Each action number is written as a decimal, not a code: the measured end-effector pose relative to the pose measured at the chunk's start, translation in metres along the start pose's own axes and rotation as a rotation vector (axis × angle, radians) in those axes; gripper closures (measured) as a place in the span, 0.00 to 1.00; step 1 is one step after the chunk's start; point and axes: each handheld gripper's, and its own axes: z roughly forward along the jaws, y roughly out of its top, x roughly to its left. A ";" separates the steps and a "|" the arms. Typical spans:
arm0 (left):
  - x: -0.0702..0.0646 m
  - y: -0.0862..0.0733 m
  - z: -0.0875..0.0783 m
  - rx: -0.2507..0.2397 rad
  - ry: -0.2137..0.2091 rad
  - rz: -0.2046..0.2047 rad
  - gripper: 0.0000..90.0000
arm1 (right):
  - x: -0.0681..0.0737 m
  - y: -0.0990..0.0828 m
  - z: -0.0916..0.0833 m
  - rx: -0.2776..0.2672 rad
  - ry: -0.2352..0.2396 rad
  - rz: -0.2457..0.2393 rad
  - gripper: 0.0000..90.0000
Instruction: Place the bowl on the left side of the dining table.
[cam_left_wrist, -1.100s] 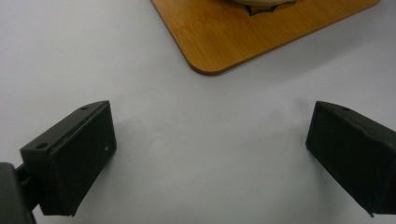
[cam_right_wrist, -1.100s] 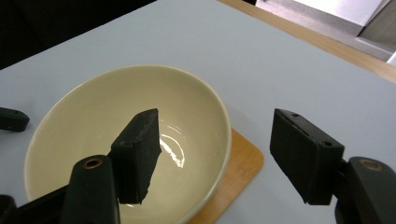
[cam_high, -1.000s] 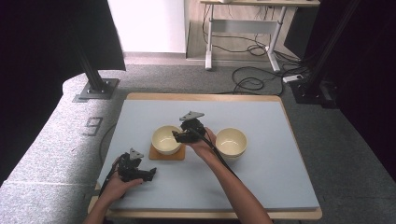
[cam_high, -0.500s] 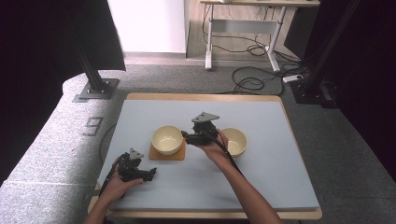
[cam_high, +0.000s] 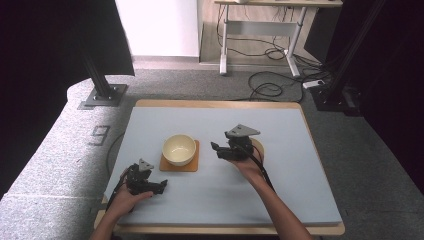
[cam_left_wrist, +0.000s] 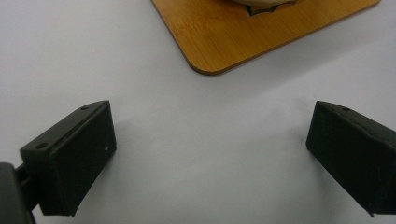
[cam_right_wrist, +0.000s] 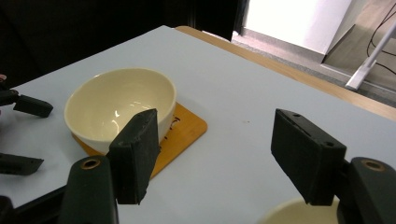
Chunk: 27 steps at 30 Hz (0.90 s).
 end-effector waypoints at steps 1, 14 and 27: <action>0.000 0.000 0.000 0.000 0.000 0.000 0.02 | -0.002 -0.002 -0.003 -0.005 -0.004 0.000 0.36; 0.000 0.000 0.000 -0.001 0.001 -0.002 0.02 | -0.018 -0.024 -0.042 -0.027 -0.038 0.003 0.35; -0.001 0.000 0.000 -0.003 0.007 -0.003 0.02 | -0.031 -0.053 -0.078 -0.029 -0.075 0.022 0.35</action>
